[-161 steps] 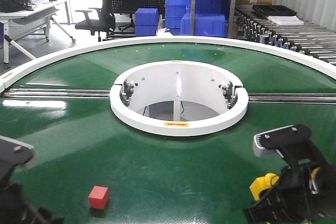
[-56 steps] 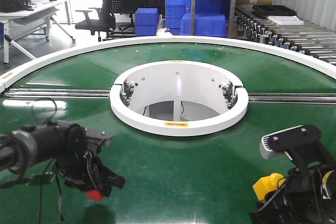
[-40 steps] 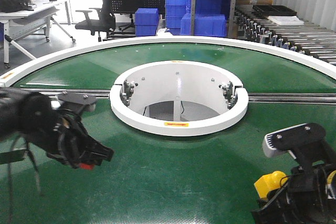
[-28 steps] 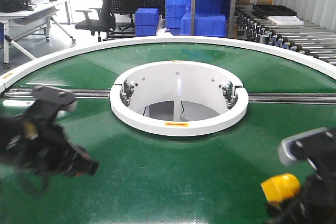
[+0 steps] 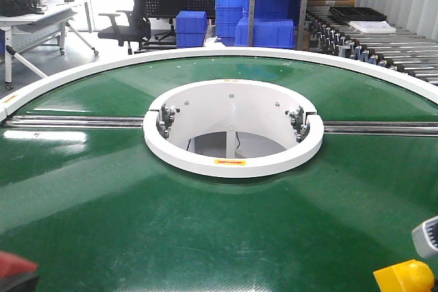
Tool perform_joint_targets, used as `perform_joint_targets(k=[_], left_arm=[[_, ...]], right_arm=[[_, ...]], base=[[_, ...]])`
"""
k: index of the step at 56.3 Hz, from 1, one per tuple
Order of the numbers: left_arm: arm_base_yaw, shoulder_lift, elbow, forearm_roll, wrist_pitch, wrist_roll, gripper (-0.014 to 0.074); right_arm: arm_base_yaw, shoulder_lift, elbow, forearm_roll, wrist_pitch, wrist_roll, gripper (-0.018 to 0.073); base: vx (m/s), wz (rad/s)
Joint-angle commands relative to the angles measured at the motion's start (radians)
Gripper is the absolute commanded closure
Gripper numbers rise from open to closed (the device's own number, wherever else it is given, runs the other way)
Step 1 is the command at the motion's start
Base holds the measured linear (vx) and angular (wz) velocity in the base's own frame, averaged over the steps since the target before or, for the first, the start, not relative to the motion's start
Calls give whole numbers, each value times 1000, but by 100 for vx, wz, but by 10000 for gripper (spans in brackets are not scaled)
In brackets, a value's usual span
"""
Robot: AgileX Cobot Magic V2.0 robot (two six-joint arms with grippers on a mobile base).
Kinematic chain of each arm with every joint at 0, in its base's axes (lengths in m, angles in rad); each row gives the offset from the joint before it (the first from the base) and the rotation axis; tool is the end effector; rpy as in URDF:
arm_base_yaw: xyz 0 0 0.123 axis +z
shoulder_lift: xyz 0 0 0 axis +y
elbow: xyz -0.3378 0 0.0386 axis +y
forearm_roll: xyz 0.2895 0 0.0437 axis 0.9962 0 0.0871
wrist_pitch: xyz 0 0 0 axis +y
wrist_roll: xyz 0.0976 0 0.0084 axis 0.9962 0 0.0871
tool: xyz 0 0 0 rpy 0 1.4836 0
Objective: Pick red and yellow blocks into blue bin
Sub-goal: 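Lift both held blocks off the conveyor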
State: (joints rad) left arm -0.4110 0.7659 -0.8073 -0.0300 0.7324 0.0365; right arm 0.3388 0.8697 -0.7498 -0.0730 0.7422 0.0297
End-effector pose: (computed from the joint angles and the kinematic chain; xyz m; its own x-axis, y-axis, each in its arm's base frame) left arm 0.1379 -0.0622 0.3849 -0.5144 0.2397 -0.8234 0.4219 0.9066 0.0003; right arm 0.1659 0.0533 0.3463 -0.6516 -0.2552 -0.7144 -0.3145 0.9478 -0.0517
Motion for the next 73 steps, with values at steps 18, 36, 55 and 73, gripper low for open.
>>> perform_joint_targets(k=[18,36,55,73], left_arm=[[-7,-48,-8,-9,-88,8,318],[-7,-48,-8,-9,-88,8,318],[-7,-48,-8,-9,-88,8,318],[-7,-48,-8,-9,-88,8,318]], right_arm=[[1,-10,-26,1,4,-1,387],[1,-10,-26,1,4,-1,387],[1,-10,-26,1,5,-1,387],[1,-10,-26,1,6,-1,387]], base=[[0,0],[0,0],[0,2],[-3,15]])
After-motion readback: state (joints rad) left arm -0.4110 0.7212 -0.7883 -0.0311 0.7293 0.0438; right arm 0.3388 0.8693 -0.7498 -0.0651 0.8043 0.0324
